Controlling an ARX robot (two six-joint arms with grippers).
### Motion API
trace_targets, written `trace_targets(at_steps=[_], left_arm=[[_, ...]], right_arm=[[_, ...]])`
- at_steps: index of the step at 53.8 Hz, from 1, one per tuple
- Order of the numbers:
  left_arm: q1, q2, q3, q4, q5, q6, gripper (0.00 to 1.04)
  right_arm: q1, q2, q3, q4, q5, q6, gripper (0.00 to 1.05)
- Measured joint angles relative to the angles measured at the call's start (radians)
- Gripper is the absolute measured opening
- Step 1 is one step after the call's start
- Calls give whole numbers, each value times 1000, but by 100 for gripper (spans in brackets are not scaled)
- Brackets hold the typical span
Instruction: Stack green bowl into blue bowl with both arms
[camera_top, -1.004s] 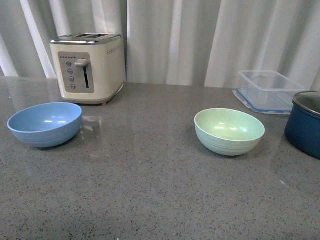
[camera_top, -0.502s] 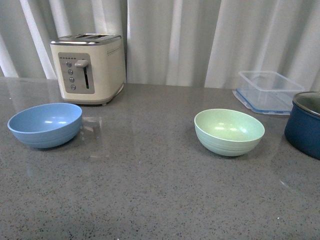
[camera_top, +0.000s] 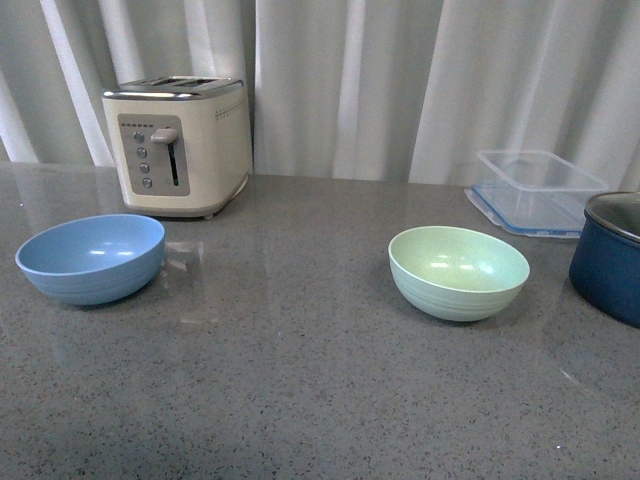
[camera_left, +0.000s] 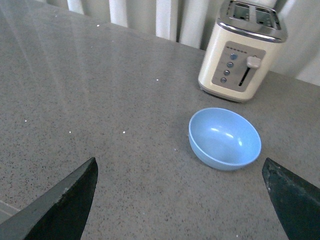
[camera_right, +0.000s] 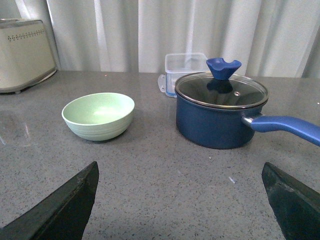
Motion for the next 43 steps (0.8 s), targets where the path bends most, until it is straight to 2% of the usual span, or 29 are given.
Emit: trace_targets(at_steps=[8, 16, 24, 43], left_arm=[[10, 226, 193, -70, 18, -92, 98], [10, 409, 285, -106, 79, -172, 98], [0, 546, 385, -119, 97, -233, 98], [-90, 813, 552, -190, 93, -289, 98]], right_arm=[[0, 0, 0, 0, 0, 0, 95], [0, 0, 0, 0, 0, 0, 95], [0, 0, 0, 0, 0, 0, 95], [0, 0, 0, 0, 0, 0, 95]])
